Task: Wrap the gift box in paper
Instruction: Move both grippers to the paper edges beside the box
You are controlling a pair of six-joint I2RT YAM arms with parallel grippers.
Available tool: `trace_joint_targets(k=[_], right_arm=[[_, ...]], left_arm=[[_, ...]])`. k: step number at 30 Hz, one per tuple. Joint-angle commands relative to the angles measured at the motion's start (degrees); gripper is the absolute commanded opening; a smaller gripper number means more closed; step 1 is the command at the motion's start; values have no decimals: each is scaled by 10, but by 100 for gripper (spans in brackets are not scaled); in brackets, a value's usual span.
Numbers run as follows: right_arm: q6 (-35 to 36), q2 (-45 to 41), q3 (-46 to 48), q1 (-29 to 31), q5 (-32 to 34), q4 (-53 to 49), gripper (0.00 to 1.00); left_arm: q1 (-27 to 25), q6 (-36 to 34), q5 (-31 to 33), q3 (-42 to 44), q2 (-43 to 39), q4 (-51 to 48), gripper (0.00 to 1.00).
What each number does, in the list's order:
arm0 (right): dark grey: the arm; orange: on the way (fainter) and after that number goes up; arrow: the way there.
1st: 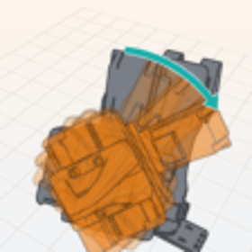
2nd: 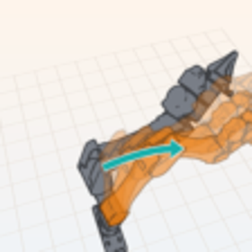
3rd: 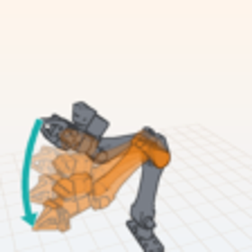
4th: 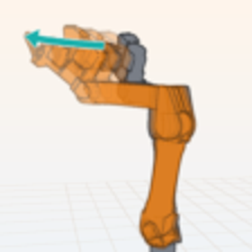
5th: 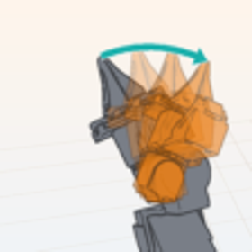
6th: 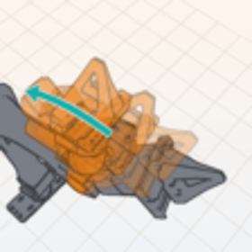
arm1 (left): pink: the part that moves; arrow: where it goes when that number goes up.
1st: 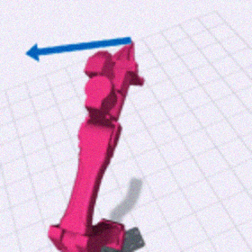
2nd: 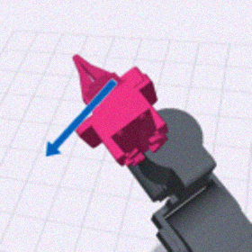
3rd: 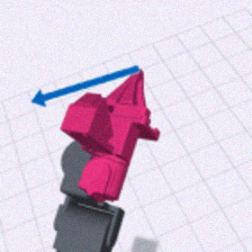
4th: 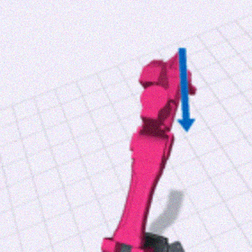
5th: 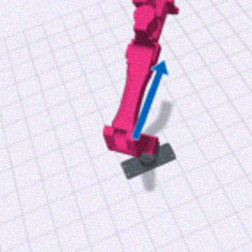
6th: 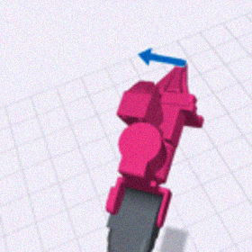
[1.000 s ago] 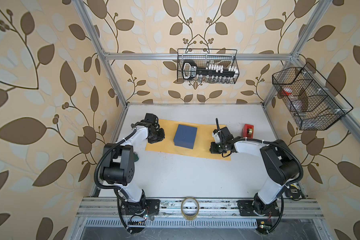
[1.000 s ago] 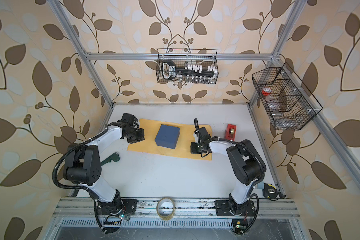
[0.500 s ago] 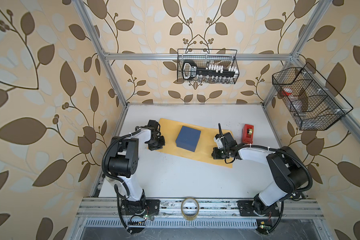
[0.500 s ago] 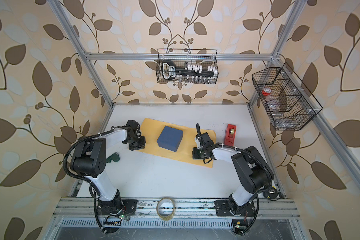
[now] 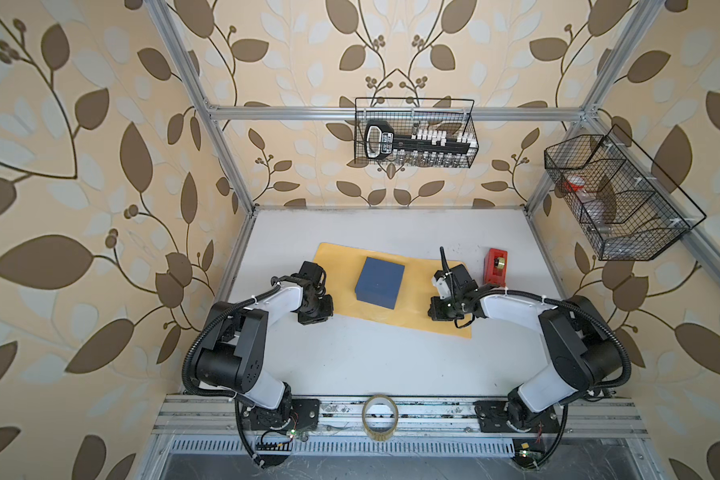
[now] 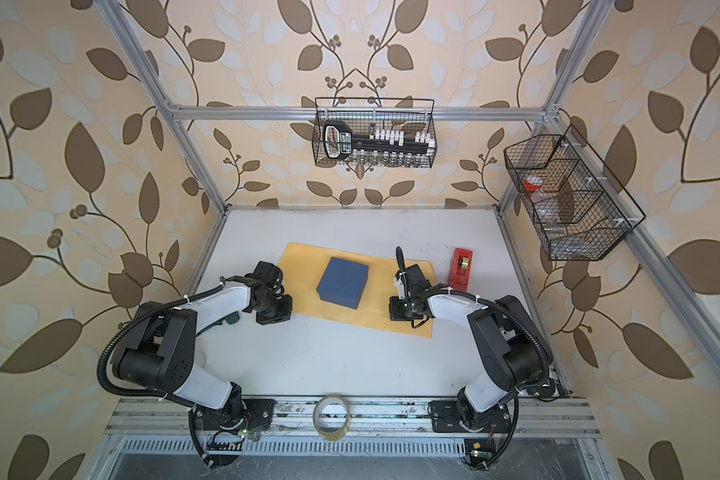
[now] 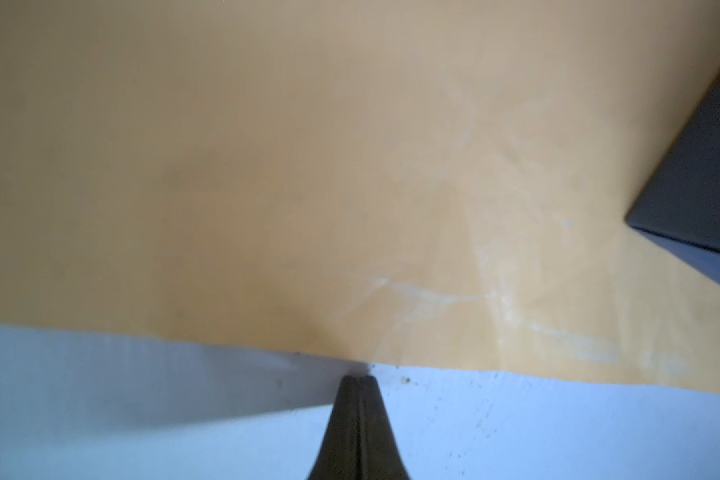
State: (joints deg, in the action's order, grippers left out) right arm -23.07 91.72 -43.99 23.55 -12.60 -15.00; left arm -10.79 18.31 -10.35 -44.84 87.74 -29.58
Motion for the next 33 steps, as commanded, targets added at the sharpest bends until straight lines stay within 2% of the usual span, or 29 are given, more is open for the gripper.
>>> trace_joint_targets(k=[1, 4, 8, 11, 14, 16, 20, 33], right_arm=[[21, -4, 7, -12, 28, -85, 10], [26, -4, -6, -20, 28, -97, 10], [24, -14, -32, -18, 22, -113, 11], [16, -18, -58, -17, 10, -118, 12], [8, -12, -84, -16, 1, -120, 12], [7, -3, -102, -14, 2, -121, 12], [-2, 16, -126, -12, 8, -109, 12], [-11, 75, -164, 0, 2, -85, 12]], left_arm=[[6, 18, 18, 6, -9, -60, 0], [12, 21, -13, -25, -16, -74, 0], [10, 18, -89, -150, -8, -126, 0], [9, 0, -71, -229, 20, -138, 0], [9, 2, -50, -262, 82, -133, 0], [7, 11, -61, -262, 122, -128, 0], [1, 10, -45, -241, 145, -110, 0], [-15, 14, 3, -99, 98, -48, 0]])
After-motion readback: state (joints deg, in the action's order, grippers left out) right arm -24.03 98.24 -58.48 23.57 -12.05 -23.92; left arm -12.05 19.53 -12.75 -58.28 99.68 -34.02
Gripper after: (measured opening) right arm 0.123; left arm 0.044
